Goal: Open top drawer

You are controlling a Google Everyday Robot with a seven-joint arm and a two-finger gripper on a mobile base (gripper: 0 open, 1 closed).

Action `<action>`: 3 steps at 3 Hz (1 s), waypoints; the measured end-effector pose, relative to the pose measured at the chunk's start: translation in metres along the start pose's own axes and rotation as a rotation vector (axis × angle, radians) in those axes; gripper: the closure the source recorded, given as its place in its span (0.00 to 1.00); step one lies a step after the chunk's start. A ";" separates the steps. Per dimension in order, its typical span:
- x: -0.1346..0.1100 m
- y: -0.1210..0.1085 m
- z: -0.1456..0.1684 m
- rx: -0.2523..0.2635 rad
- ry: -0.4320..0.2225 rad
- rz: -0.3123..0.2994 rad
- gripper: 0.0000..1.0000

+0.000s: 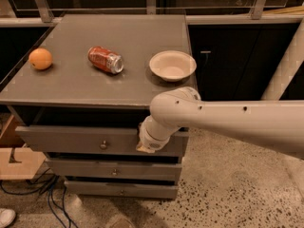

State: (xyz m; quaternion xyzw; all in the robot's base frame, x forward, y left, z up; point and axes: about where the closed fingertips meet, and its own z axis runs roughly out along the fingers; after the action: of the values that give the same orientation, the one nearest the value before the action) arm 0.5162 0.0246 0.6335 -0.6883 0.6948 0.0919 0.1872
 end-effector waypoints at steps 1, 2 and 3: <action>-0.002 0.000 -0.006 0.013 -0.005 0.011 1.00; -0.004 -0.001 -0.011 0.013 -0.005 0.011 1.00; -0.007 0.004 -0.019 0.032 -0.017 0.032 1.00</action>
Offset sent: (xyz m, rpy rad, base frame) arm -0.0866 -0.0479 0.0867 -0.0341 -0.1326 -0.1207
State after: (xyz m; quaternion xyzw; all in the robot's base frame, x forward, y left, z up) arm 0.5093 0.0236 0.6531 -0.6732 0.7056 0.0897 0.2023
